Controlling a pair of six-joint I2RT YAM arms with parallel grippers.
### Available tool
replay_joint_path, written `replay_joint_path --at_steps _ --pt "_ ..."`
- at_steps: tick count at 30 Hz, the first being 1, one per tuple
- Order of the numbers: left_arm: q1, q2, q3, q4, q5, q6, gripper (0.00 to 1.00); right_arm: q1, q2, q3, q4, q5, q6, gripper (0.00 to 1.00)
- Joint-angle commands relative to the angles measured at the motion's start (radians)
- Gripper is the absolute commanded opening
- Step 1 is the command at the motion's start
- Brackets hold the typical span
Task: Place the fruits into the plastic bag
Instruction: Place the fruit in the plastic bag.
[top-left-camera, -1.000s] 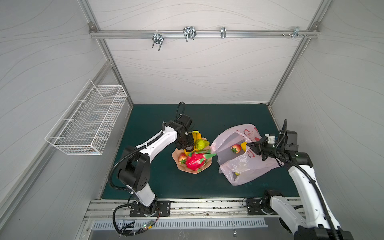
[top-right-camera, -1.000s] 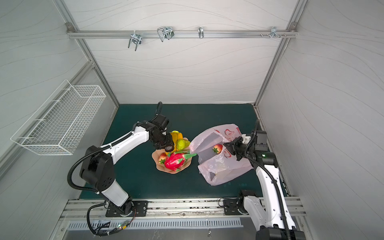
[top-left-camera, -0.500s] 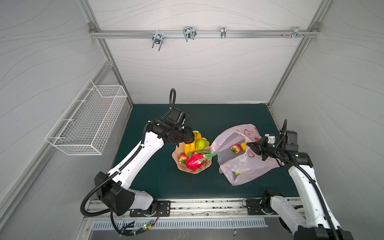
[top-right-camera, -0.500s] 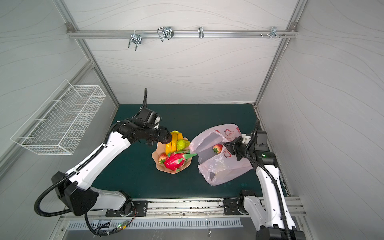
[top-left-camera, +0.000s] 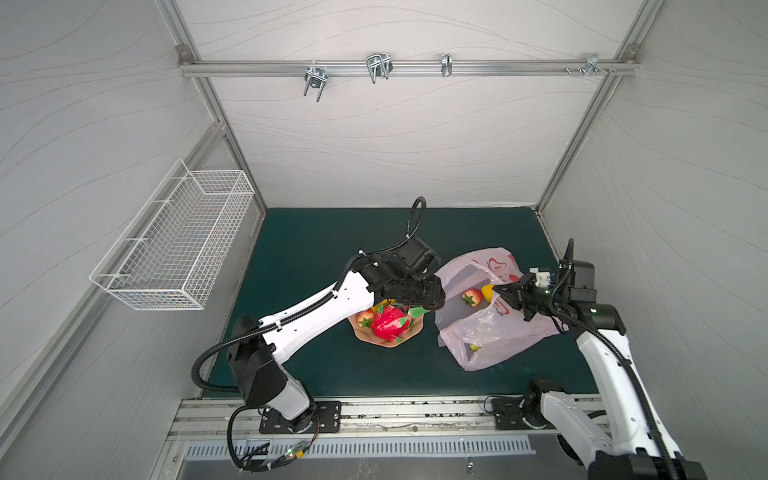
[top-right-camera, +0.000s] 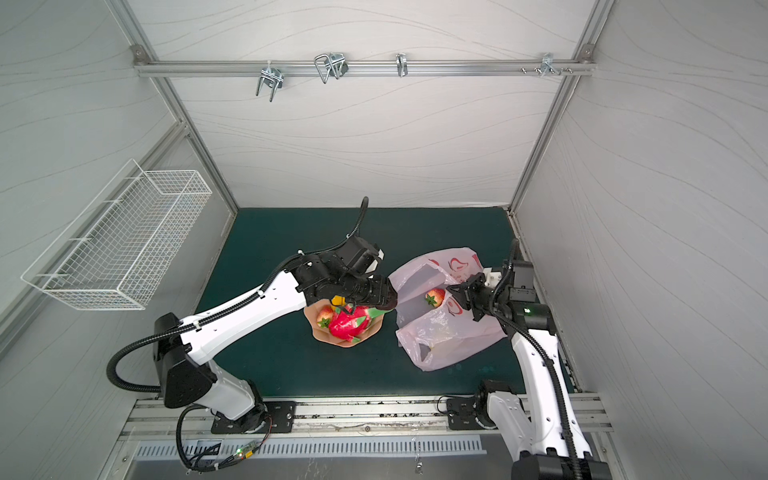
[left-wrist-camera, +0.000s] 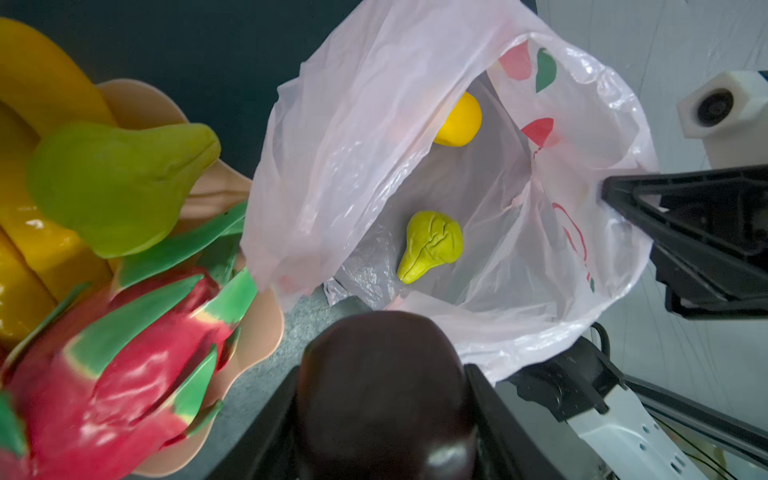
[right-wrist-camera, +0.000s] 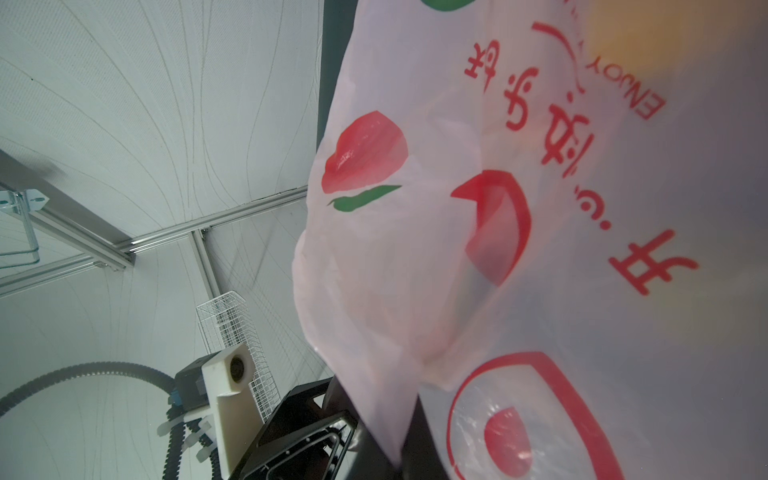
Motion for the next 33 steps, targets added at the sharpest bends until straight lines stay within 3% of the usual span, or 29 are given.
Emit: replay_joint_path --at_steps 1,15,25,33 --pt "-0.056 0.045 0.057 0.068 -0.032 -0.046 0.29 0.007 -0.006 0.026 -0.006 -0.016 0.014 0.00" --pt "-0.149 0.238 0.032 0.172 0.090 -0.111 0.27 0.006 -0.008 0.029 -0.032 -0.020 0.003 0.00" --pt "-0.122 0.278 0.083 0.092 -0.034 -0.095 0.26 0.007 -0.027 0.020 -0.051 -0.022 0.000 0.00" --pt "-0.097 0.394 0.201 0.057 -0.016 -0.038 0.27 0.007 -0.029 0.016 -0.049 -0.020 0.002 0.00"
